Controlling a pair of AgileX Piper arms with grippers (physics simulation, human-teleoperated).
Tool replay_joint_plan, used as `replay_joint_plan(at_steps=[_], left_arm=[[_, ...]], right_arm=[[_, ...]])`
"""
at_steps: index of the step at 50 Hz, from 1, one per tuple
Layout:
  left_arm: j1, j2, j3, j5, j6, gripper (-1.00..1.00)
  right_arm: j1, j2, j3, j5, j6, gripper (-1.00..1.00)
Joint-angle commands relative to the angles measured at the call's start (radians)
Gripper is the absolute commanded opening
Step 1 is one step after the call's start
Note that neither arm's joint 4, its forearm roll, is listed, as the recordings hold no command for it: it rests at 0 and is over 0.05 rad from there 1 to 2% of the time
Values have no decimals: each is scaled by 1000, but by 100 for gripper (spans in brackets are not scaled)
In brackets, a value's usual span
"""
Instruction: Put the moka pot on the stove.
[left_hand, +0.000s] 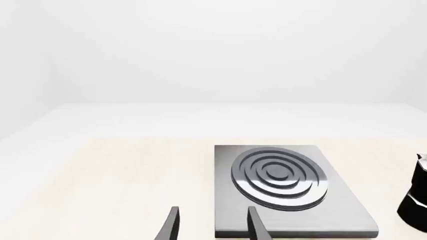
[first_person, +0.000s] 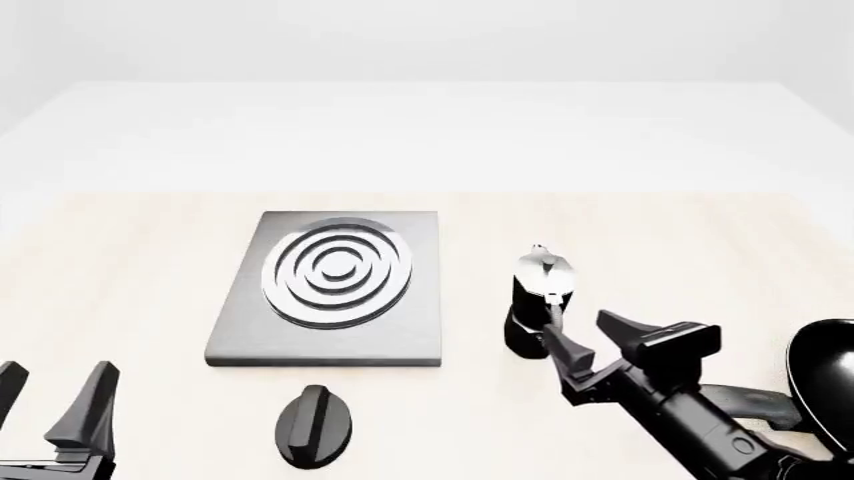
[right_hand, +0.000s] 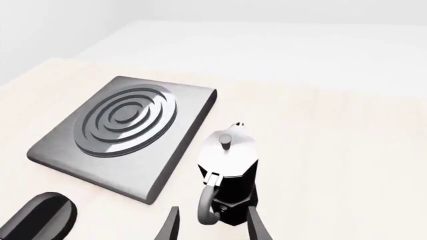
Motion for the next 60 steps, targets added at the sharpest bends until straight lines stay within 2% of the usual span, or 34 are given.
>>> replay_joint_plan(at_steps=[1, 60], left_arm=[[0, 0, 0, 0, 0, 100], [0, 0, 0, 0, 0, 100]], right_arm=[[4, 47, -8, -38, 14, 100], [15, 245, -37, -175, 48, 100]])
